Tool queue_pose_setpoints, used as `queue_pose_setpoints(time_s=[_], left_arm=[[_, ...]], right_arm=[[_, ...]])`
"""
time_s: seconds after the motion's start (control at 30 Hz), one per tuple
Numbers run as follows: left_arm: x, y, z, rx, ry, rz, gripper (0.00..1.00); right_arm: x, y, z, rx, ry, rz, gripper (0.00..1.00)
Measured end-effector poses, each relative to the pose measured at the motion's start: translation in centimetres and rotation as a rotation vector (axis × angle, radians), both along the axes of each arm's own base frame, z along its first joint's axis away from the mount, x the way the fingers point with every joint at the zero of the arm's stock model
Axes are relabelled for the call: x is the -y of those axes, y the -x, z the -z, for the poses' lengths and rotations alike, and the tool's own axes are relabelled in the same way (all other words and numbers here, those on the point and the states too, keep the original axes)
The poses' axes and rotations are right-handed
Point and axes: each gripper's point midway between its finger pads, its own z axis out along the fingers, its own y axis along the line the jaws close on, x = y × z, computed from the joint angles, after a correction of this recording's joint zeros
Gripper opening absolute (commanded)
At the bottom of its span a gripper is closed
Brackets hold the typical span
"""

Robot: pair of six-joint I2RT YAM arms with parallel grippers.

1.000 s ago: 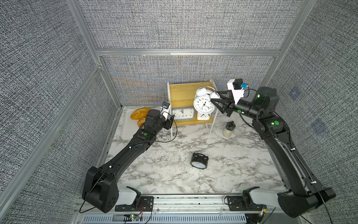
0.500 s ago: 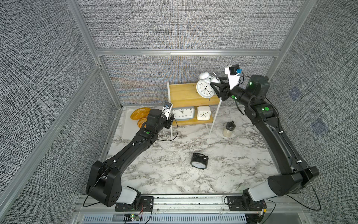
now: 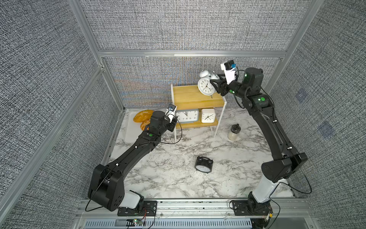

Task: Place the alarm clocks on the shelf by style
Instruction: Place the alarm on the shelf.

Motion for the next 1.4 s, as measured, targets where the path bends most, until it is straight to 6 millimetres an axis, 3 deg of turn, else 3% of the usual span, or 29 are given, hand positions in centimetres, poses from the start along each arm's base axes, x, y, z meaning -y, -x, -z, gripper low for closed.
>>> queue_pose_setpoints(time_s=[0.4, 1.4], left_arm=[[-0.1, -0.1, 0.0, -0.004, -0.002, 0.002, 0.49], [-1.6, -0.2, 0.1, 0.01, -0.027, -0.038, 0.45]], right_arm=[[-0.9, -0.3, 1.7, -0.057, 0.049, -0.049, 0.35], [-0.7, 0.0, 1.8, -0.06, 0.081, -0.054, 0.34]])
